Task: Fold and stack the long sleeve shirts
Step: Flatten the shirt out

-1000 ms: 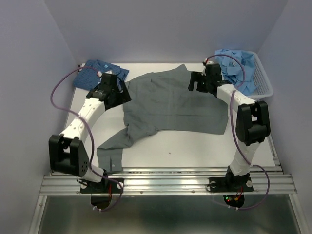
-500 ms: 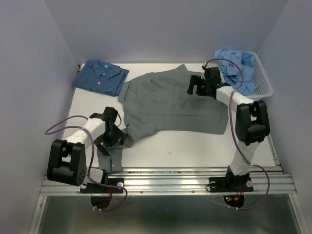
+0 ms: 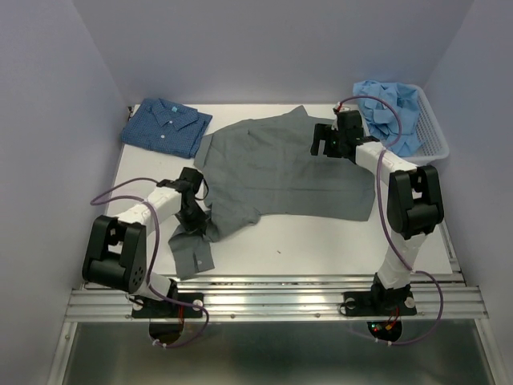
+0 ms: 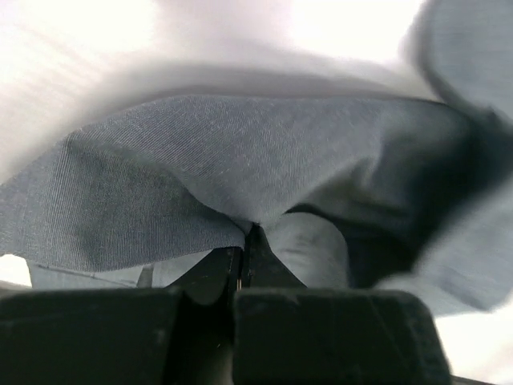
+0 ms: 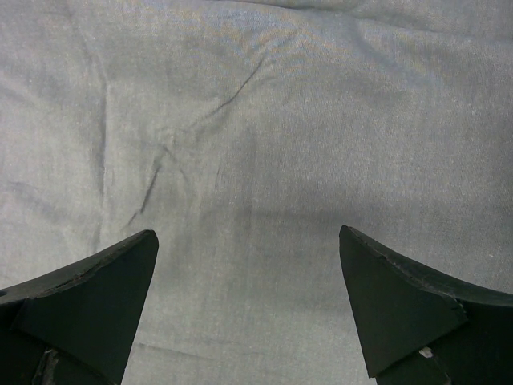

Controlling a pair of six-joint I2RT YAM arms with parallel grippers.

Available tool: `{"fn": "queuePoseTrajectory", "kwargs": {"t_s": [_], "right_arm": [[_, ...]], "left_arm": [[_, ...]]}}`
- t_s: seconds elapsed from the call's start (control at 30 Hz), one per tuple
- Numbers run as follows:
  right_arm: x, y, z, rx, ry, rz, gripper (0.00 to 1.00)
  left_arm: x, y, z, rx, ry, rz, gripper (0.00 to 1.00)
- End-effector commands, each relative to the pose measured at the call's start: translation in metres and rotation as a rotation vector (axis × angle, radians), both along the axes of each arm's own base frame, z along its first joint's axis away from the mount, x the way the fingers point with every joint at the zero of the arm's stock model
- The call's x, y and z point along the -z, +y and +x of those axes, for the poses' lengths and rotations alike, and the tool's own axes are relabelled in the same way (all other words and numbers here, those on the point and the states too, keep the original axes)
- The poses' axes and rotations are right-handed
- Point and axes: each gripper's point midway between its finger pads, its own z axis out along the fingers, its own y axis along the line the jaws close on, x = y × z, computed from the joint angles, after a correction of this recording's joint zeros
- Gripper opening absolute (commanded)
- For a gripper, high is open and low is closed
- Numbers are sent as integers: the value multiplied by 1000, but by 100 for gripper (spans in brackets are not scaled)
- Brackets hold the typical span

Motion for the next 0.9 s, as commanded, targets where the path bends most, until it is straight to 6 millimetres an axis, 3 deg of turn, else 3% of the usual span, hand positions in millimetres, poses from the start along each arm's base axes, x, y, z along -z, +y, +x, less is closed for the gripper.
{"fn": "queuePoseTrajectory", "kwargs": {"t_s": [0.0,0.1,0.13,0.2,0.23,0.3,0.37,0.43,0.47,0.5,0.57,0.6,0.7,0.83,0.87], "right_arm": [[-9,0,5,-1,-45,-21,100],[-9,-1,4,-1,-45,-27,100],[-10,-1,5,-2,-48,-28,100],[-10,-1,5,-1,-48,-27,100],[-10,-1,4,0,-46,-26,100],[-10,-1,4,3,-47,-24,100],[-9,-1,3,7,-43,-20,100],[-9,-1,2,12,-40,-15,100],[-10,-1,1,13,-41,-14,100],[-11,-6,2,36,-46,-28,100],[-14,-11,-1,58,-53,-42,100],[-16,-13,-2,67,-56,-47,100],[-18,-26,-12,120,-58,-82,100],[-19,-43,-29,196,-49,-120,100],[-18,-47,-36,226,-34,-124,100]], "left_arm": [[-54,-13,52,64,-282,-31,0],[-119,-63,79,241,-527,-279,0],[-140,-83,74,330,-575,-391,0],[-167,-96,79,381,-646,-455,0],[-190,-102,87,410,-711,-482,0],[-211,-114,91,462,-768,-548,0],[-250,-131,114,515,-905,-622,0],[-264,-141,128,537,-943,-657,0],[-261,-147,139,541,-931,-678,0],[-282,-153,150,550,-986,-700,0],[-275,-159,171,536,-968,-701,0],[-288,-161,181,530,-996,-698,0],[-282,-164,213,485,-978,-662,0],[-262,-165,246,433,-928,-608,0],[-247,-166,255,423,-896,-599,0]]}}
